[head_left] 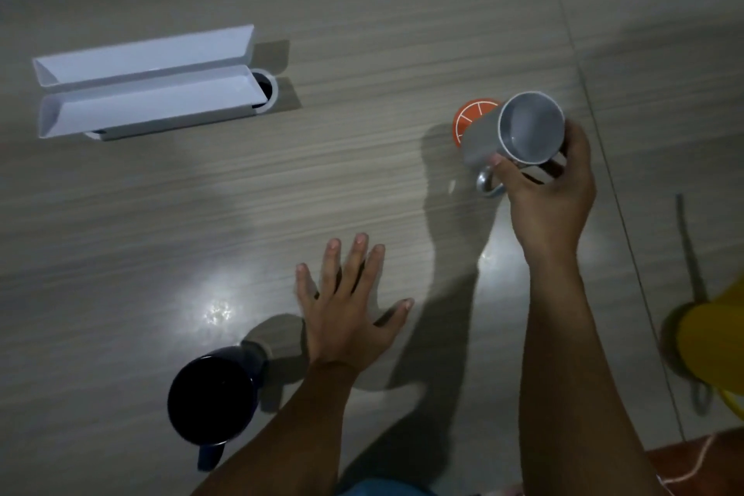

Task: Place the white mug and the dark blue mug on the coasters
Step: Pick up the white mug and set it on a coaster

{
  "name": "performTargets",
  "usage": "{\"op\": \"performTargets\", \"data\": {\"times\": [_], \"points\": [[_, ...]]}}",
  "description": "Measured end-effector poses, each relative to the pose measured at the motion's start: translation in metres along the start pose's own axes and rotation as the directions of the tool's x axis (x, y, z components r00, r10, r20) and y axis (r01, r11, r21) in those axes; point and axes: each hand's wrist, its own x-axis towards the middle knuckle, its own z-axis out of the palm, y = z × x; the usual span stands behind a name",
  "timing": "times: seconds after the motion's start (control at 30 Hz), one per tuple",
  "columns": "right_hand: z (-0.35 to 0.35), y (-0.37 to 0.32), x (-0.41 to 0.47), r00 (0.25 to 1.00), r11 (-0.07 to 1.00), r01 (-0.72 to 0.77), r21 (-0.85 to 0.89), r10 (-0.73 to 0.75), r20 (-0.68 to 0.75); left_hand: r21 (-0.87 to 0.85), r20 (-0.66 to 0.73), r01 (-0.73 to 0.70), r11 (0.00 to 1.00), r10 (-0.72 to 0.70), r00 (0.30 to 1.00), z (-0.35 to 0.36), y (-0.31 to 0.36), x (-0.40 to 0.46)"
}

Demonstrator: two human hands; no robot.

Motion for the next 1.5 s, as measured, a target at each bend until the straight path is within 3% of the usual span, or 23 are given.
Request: {"op": "performTargets", "data": {"times": [0.67,1.23,1.5], "points": [[0.005,0.01,0.051,0.981,0.999,0.013,-0.037,-0.005,0.195,-0.009,0.039,0.018,1.0,-0.018,0.999,-0.001,0.0,0.001],[0.009,0.021,0.041,0.99,0.999,-0.034,-0.003,0.034,0.137,-0.008,0.064,0.024,1.0,-0.023,0.998,-0.004,0.002,0.001],[-0.026,0.029,-0.044,0.994,0.994,-0.106,0.018,0.105,0.026,-0.049,0.087,0.017,0.999,-0.012,0.996,-0.015,0.004,0.002]]}}
